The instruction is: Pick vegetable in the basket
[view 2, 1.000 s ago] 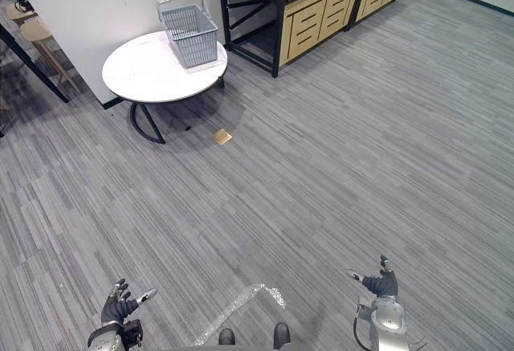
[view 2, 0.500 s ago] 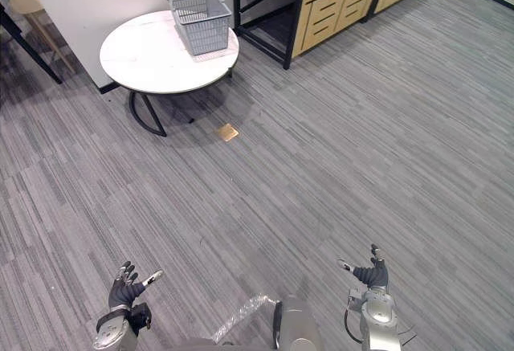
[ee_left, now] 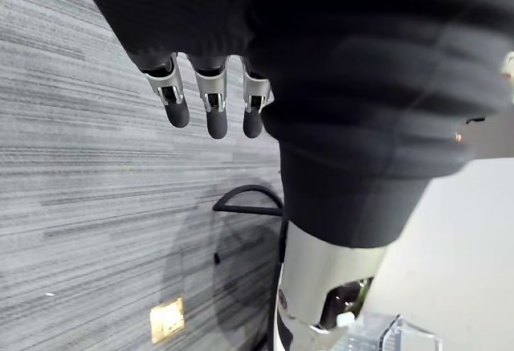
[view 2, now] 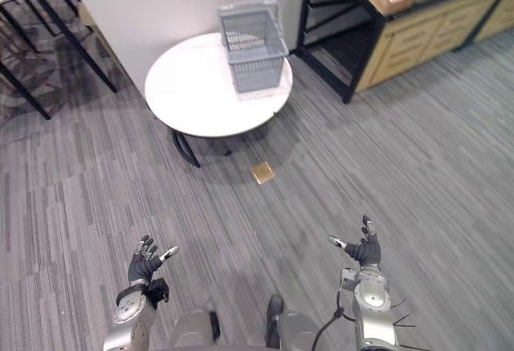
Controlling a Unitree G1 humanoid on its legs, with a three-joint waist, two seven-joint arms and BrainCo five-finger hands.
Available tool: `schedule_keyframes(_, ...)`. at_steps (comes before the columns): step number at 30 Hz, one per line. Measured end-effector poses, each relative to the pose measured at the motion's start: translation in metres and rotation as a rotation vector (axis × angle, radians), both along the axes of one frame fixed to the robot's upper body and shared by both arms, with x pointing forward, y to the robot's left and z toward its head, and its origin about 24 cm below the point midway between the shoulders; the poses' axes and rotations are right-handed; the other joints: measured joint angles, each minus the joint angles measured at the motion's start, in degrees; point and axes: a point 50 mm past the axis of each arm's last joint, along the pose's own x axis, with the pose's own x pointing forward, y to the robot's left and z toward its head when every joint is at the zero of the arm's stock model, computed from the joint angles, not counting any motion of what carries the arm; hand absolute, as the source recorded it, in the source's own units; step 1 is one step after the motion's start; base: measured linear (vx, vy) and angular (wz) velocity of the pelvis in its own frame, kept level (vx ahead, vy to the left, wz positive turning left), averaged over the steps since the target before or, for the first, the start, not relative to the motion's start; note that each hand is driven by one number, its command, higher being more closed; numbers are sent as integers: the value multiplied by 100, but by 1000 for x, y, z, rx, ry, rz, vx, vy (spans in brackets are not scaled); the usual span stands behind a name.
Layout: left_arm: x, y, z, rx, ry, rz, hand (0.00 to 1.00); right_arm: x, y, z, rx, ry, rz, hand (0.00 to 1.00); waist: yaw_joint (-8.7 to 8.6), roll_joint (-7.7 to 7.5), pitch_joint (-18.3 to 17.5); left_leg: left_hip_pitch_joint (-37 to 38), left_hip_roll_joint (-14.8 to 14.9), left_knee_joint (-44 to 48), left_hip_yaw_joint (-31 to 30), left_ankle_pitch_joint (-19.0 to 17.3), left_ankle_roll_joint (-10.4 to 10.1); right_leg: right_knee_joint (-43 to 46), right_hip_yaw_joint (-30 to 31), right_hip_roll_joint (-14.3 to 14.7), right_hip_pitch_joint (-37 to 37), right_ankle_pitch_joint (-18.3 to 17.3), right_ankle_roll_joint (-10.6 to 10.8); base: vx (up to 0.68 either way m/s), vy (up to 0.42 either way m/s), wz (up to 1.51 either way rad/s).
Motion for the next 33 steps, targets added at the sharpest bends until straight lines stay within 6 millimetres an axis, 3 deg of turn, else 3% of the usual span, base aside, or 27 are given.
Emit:
schedule_keyframes(1, -5, 0, -2, 1, 12, -1, 0, -3, -2, -2, -4, 11, -13, 0, 14, 0, -6, -15, -234, -1422, 4, 226, -163, 14, 49, -64, 175, -282, 102, 560, 112, -12)
schedule_keyframes(2, -9, 1, -3, 2, 23, 2, 0, -6, -2, -5, -5, 25, -20, 0, 10, 8, -44, 27, -373, -2107, -13, 431, -177, 58, 104, -102, 301, -464, 220, 490, 133, -22)
schedule_keyframes(3, -12, 1, -5, 2, 31, 5, 0, -7, -2, -8, -2, 39, -21, 0, 13, 13, -90, 35, -444, -2381, -59, 647, -118, 83, 163, -127, 363, -571, 293, 470, 164, -39)
schedule_keyframes(4, -16, 3, -6, 8, 45, 6, 0, -10, 0, -14, 9, 70, -24, 0, 35, -88, -231, 78, -616, -2288, -102, 1108, 205, 192, 323, -321, 431, -803, 490, 789, 263, -52)
schedule_keyframes(5, -19, 4, -8, 9, 54, 8, 0, -12, 3, -18, 12, 89, -18, 0, 83, -236, -378, 71, -792, -2099, -51, 1116, 547, 402, 451, -586, 428, -956, 672, 677, 230, -47)
schedule_keyframes(6, -17, 3, -7, 7, 51, 3, 0, -14, 4, -20, 16, 96, -18, 0, 85, -322, -402, 96, -857, -1967, 24, 1001, 652, 584, 511, -723, 387, -971, 723, 842, 262, -23)
schedule_keyframes(7, -12, -1, -5, 6, 39, -19, 0, -16, 4, -24, 14, 118, -17, 0, 86, -384, -407, 241, -946, -1792, 49, 690, 636, 1210, 604, -869, 267, -899, 848, 678, 222, -3)
schedule_keyframes(8, -11, -3, -5, 11, 40, -41, 0, -16, 7, -26, 17, 129, -12, 0, 49, -431, -407, 547, -1044, -1781, 34, 432, 608, 2306, 634, -974, -13, -668, 1153, 803, 262, 5)
schedule_keyframes(9, -12, -2, -5, 15, 43, -45, 0, -14, 9, -27, 17, 131, -6, 0, -6, -459, -406, 764, -1107, -1866, 3, 341, 624, 3007, 630, -1064, -251, -393, 1217, 616, 180, 19)
schedule_keyframes(10, -10, -1, -5, 29, 46, -57, 0, -12, 14, -28, 18, 136, 12, 0, -60, -485, -398, 1235, -1204, -2101, -50, 183, 636, 4383, 635, -1233, -773, -110, 1127, 597, 103, 27)
schedule_keyframes(11, -8, -3, -4, 42, 48, -81, 0, -11, 17, -29, 12, 141, 32, 0, -76, -465, -387, 1683, -1231, -2282, -107, 71, 622, 5216, 614, -1285, -1175, -290, 865, 574, 63, 29)
schedule_keyframes(13, -5, 0, -3, 66, 47, -99, 0, -7, 25, -28, 7, 134, 68, 0, -155, -402, -361, 2335, -1224, -2649, -277, 48, 620, 5441, 402, -1255, -1671, -489, 594, 484, -8, 36)
schedule_keyframes(15, -1, 3, -1, 85, 42, -110, 0, -4, 27, -26, 6, 124, 83, 0, -252, -340, -330, 2772, -1155, -2972, -482, 25, 579, 4904, 178, -1181, -2208, -677, 643, 565, -110, 64)
schedule_keyframes(17, 0, 6, -5, 97, 63, -120, 0, -2, 27, -26, 4, 121, 83, 0, -363, -343, -298, 3009, -1041, -3065, -672, -81, 401, 3590, 14, -1102, -2577, -621, 666, 566, -215, 84)
schedule_keyframes(18, 0, 9, -8, 106, 85, -124, 0, -5, 25, -27, 2, 130, 81, 0, -397, -420, -325, 3174, -993, -3100, -793, -227, 149, 2219, 5, -1041, -2562, -123, 688, 427, -240, 78)
schedule_keyframes(19, -4, 11, -12, 110, 111, -125, 0, -9, 22, -29, -6, 143, 74, 0, -408, -502, -316, 3372, -972, -3098, -941, -427, -168, 1596, -15, -1042, -2424, 999, 302, 528, -273, 58)
schedule_keyframes(20, -5, 5, -17, 89, 135, -133, 0, -10, 15, -29, -19, 154, 66, 0, -377, -294, -302, 3452, -778, -3117, -994, -459, -216, 1651, -136, -882, -2341, 940, 306, 573, -287, 28)
schedule_keyframes(21, -7, 2, -19, 85, 144, -144, 0, -5, 11, -25, -30, 140, 57, 0, -322, -209, -302, 3385, -719, -3131, -1044, -295, -277, 1748, -148, -828, -2379, 739, 224, 520, -249, 10)
schedule_keyframes(23, -6, 0, -19, 97, 146, -158, 0, -2, 7, -21, -34, 123, 43, 0, -367, -194, -282, 3440, -699, -3065, -1099, 34, -502, 2084, -233, -895, -2368, 334, 191, 387, -222, 25)
schedule_keyframes(24, -5, -2, -19, 97, 141, -162, 0, -4, 7, -19, -40, 114, 42, 0, -358, -196, -275, 3318, -651, -2622, -1160, 92, -551, 2104, -304, -883, -2230, 190, 178, 328, -226, 31)
schedule_keyframes(26, -8, -9, -19, 65, 133, -166, 0, -2, 8, -3, -65, 45, 56, 0, -297, -142, -154, 2455, -148, -235, -1178, 73, -791, 1532, -362, -607, -1464, 164, 149, 311, -178, 2)
schedule_keyframes(27, -10, -9, -20, 62, 135, -165, 0, 0, 10, 2, -68, 21, 64, 0, -288, -121, -159, 2301, -32, 116, -1130, -7, -735, 1389, -342, -526, -1300, 173, 136, 219, -71, -38)
schedule_keyframes(28, -17, -10, -22, 55, 146, -158, 0, 5, 13, 13, -81, -33, 82, 0, -293, -139, -180, 2015, 62, 286, -1012, -164, -552, 1161, -289, -427, -1106, 156, 122, 194, -36, -51)
schedule_keyframes(29, -21, -9, -22, 54, 151, -154, 0, 10, 16, 24, -93, -85, 98, 0, -236, -184, -185, 1787, 49, -8, -937, -294, -333, 992, -126, -359, -1007, 113, 102, 178, -20, -58)
schedule_keyframes(31, -22, -7, -23, 57, 156, -150, 0, 17, 17, 35, -140, -127, 126, 0, -120, -175, -199, 1601, -116, -1030, -1035, -312, -258, 829, 103, -314, -974, 262, 159, 181, 41, -79)
schedule_keyframes(32, -25, -8, -24, 54, 165, -150, 0, 20, 16, 39, -195, -129, 153, 0, -93, -109, -226, 1611, -248, -2006, -1212, -54, -299, 771, 195, -251, -979, 295, 210, 192, 91, -69)
schedule_keyframes(33, -27, -9, -25, 52, 171, -150, 0, 22, 14, 42, -222, -131, 167, 0, -96, -27, -252, 1605, -275, -2375, -1312, 268, -284, 764, 240, -190, -972, 296, 250, 235, 142, -61)
